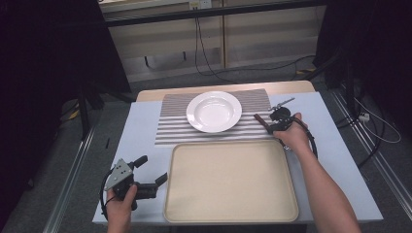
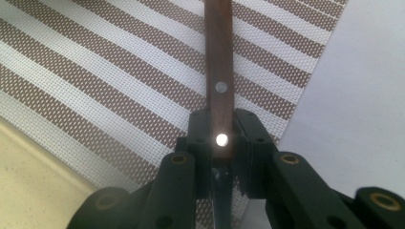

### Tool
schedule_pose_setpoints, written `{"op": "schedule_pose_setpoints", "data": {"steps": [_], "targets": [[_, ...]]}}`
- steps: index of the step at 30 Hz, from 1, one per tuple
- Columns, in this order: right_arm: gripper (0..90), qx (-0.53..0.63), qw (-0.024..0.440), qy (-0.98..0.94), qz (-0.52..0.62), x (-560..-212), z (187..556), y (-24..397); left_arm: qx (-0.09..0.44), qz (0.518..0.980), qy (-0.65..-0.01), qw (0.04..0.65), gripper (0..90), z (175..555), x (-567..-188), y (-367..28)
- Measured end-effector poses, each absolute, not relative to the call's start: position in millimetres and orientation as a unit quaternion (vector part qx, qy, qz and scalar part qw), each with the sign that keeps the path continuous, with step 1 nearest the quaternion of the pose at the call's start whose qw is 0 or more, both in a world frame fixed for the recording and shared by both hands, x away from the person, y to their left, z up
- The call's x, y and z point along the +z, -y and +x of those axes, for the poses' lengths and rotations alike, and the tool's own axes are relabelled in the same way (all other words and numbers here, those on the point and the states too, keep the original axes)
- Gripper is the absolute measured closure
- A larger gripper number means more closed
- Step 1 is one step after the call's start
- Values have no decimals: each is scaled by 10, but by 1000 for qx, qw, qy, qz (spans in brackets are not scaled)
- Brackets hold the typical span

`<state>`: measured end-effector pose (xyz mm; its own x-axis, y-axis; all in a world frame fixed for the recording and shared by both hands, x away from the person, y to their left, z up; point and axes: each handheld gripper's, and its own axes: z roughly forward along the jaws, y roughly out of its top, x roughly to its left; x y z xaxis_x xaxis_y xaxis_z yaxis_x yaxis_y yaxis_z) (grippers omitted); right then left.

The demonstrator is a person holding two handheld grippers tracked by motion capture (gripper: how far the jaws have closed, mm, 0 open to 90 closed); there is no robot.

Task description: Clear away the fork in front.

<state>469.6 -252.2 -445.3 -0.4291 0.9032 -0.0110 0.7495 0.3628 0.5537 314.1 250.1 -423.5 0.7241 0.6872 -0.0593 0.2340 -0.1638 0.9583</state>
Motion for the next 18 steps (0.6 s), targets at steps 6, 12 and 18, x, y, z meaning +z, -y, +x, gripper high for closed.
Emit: {"op": "schedule_pose_setpoints", "data": {"steps": [6, 12, 18], "targets": [[783, 252, 165, -807, 508, -4423, 4699, 2511, 198, 733, -314, 570, 25, 3150, -4228, -2501], [783, 266, 185, -801, 504, -4327, 4686, 2569, 196, 730, -317, 573, 25, 3156, -4231, -2517], [783, 304, 201, -785, 501, -4204, 4634, 2623, 199, 726, -319, 576, 24, 3156, -4222, -2525]]}}
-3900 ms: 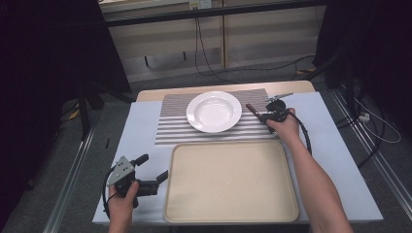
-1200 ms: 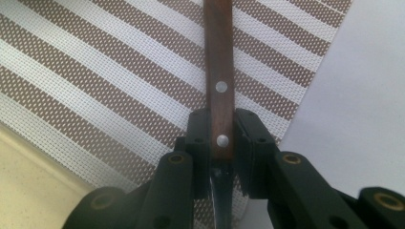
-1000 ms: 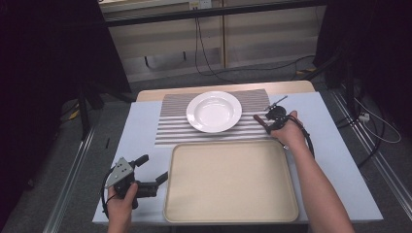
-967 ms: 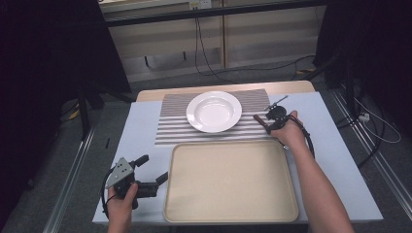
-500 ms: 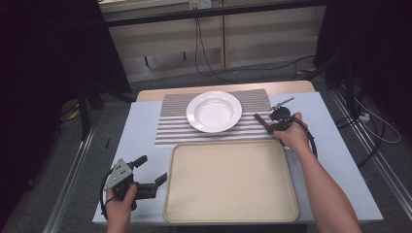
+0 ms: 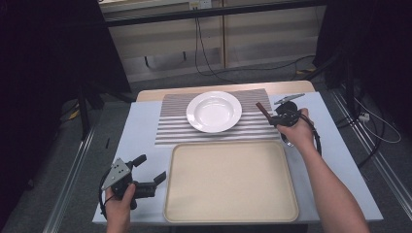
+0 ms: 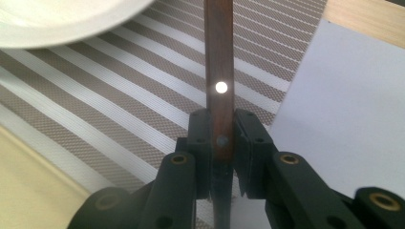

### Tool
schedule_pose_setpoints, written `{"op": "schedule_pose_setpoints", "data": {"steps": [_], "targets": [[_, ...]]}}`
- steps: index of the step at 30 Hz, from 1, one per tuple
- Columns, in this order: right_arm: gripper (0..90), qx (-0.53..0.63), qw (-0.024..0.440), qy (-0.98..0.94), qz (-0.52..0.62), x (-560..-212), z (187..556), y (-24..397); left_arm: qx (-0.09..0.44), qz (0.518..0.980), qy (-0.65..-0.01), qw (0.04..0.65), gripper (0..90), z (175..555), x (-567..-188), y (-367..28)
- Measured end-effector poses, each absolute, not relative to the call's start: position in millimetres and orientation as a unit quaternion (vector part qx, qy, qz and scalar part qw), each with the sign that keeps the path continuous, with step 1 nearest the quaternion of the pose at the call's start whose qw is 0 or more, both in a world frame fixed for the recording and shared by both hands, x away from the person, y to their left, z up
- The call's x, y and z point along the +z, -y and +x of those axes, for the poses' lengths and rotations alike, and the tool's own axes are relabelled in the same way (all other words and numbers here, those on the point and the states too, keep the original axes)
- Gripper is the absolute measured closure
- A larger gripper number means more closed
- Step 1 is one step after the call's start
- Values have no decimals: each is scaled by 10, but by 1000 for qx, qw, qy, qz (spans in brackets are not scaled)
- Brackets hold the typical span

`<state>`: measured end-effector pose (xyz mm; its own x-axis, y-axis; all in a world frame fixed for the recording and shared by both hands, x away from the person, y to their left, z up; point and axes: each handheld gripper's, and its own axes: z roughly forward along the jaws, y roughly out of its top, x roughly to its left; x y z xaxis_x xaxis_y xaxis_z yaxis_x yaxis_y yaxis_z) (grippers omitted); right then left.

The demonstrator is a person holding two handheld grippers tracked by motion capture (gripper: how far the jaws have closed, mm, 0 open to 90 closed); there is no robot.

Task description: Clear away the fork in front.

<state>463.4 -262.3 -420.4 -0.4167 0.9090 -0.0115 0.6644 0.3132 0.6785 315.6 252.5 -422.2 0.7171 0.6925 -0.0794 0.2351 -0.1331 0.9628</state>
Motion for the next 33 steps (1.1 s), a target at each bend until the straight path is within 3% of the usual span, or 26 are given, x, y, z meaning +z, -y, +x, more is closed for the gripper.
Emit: {"op": "schedule_pose_setpoints", "data": {"steps": [19, 33], "targets": [[782, 442, 187, -740, 472, -3944, 4149, 2575, 193, 722, -323, 580, 23, 3162, -4191, -2517], [782, 509, 155, -724, 439, -4072, 3645, 2318, 187, 733, -316, 572, 22, 3207, -4137, -2358]]}}
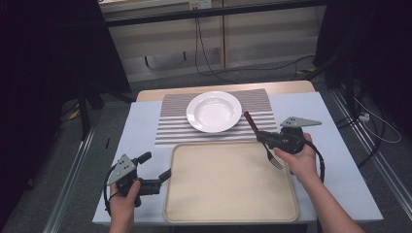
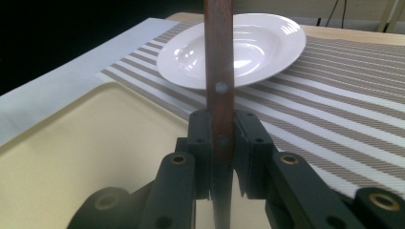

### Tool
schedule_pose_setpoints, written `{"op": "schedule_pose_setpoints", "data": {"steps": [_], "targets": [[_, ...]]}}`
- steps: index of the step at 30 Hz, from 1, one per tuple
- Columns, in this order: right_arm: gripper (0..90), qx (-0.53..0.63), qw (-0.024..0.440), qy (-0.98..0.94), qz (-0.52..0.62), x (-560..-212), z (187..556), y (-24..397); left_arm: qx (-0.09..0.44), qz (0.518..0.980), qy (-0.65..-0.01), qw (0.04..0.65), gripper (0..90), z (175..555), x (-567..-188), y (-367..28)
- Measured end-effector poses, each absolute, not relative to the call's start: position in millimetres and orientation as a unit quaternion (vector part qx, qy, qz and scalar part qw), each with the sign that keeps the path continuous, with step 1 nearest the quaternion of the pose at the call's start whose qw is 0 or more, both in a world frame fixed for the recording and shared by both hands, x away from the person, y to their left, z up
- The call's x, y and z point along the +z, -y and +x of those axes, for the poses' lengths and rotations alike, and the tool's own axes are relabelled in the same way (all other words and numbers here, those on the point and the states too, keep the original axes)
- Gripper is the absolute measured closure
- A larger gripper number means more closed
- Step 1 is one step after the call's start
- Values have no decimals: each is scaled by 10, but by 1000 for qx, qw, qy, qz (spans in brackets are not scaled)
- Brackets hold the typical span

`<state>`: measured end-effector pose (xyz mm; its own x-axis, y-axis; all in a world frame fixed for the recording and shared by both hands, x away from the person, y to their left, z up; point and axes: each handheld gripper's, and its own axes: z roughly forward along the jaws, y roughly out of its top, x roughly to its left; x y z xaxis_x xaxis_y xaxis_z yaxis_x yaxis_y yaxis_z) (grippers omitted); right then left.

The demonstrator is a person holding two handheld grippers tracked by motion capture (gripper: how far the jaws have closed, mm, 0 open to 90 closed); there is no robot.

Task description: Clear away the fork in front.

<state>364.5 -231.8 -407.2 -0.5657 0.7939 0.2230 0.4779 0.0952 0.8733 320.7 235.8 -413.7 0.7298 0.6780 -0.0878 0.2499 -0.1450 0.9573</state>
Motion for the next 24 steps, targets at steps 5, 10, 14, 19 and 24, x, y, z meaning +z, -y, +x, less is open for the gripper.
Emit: {"op": "schedule_pose_setpoints", "data": {"steps": [5, 10, 14, 19, 24], "targets": [[782, 518, 153, -726, 426, -4075, 3539, 2223, 187, 733, -319, 571, 23, 3237, -4097, -2298], [782, 527, 150, -727, 414, -4053, 3470, 2111, 185, 729, -319, 577, 22, 3253, -4030, -2236], [781, 533, 150, -726, 407, -4040, 3438, 2063, 179, 728, -319, 580, 20, 3287, -3966, -2158], [782, 540, 147, -725, 402, -4029, 3407, 2012, 168, 732, -314, 581, 19, 3346, -3917, -2040], [781, 540, 142, -730, 394, -4068, 3400, 1917, 162, 730, -320, 582, 21, 3415, -3876, -1923]]}}
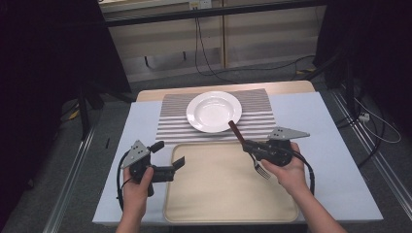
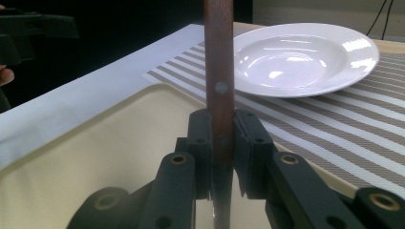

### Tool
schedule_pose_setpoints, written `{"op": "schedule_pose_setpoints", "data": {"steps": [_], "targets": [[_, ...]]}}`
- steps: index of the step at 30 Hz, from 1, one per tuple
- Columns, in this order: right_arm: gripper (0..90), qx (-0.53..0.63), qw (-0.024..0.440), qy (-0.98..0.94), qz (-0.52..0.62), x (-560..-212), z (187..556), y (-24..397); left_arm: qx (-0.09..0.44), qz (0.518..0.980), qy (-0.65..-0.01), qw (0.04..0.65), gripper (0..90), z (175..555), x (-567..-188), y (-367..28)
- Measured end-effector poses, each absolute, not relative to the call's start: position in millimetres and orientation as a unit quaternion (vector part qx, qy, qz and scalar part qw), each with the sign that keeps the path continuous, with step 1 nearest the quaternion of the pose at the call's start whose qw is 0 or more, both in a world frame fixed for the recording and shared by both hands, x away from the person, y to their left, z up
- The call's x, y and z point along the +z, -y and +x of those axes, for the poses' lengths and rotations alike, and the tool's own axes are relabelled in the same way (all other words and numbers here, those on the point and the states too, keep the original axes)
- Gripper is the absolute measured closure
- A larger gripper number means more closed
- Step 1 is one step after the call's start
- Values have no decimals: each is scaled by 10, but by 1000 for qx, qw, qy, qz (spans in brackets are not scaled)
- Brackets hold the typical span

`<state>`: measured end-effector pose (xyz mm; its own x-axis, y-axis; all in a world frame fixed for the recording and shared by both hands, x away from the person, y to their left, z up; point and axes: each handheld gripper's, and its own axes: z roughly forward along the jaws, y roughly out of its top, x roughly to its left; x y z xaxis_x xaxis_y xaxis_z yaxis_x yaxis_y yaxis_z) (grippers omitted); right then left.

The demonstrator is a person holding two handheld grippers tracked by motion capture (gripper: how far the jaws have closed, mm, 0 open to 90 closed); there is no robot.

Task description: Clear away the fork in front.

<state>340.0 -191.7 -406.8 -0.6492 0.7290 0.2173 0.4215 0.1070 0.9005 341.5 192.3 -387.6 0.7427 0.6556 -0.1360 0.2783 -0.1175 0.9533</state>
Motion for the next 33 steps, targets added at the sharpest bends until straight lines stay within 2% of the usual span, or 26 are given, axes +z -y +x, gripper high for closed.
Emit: {"op": "schedule_pose_setpoints", "data": {"steps": [17, 33], "targets": [[781, 554, 126, -734, 373, -4072, 3355, 1636, 131, 737, -310, 586, 24, 3620, -3840, -1424], [782, 562, 152, -731, 356, -4014, 3284, 1450, 100, 736, -306, 595, 38, 3686, -3833, -1173]]}}
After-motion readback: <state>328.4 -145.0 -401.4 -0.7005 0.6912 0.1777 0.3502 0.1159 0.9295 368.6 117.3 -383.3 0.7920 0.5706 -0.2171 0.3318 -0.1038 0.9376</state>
